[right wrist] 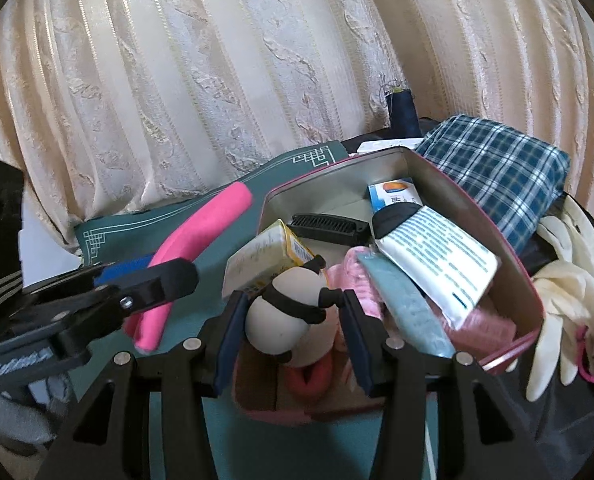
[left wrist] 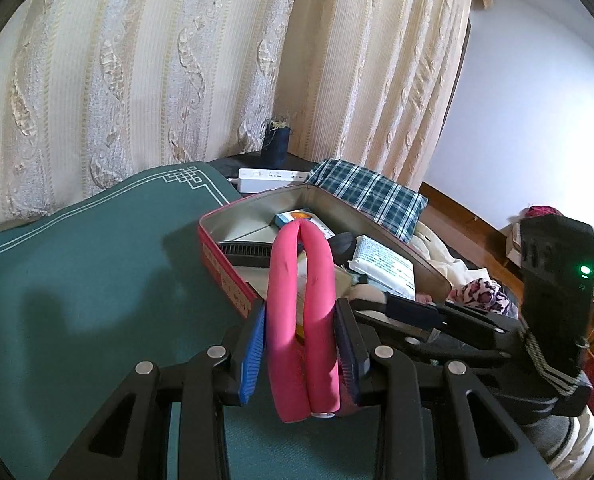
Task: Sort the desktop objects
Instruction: 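Carry the pink curler and panda into the tin box and open both tools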
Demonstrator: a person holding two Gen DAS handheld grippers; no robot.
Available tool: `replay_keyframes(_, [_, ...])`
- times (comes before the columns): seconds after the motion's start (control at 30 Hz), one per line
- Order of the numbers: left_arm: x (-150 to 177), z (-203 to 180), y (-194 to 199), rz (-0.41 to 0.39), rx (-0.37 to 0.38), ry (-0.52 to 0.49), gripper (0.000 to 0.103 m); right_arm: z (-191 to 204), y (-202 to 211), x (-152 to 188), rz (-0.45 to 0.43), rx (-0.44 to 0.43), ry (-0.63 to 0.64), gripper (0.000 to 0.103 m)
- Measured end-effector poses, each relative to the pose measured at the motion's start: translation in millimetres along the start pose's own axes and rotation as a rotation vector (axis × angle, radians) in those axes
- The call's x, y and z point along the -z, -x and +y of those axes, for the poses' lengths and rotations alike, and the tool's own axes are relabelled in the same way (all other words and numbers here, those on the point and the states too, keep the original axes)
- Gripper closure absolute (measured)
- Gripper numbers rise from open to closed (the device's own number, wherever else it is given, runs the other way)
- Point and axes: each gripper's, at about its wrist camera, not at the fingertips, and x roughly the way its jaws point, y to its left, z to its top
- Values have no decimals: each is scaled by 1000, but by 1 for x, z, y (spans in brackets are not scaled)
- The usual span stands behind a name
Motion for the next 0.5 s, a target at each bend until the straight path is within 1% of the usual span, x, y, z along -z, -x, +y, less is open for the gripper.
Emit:
replay_keyframes(0.17, [-4, -1, -2, -1, 4, -7, 68, -7, -9, -6, -4, 24, -15, 52])
replay_keyframes(0.5, [-10, -12, -18, 26, 56, -18, 68, -26, 5, -6, -31, 84, -33, 52])
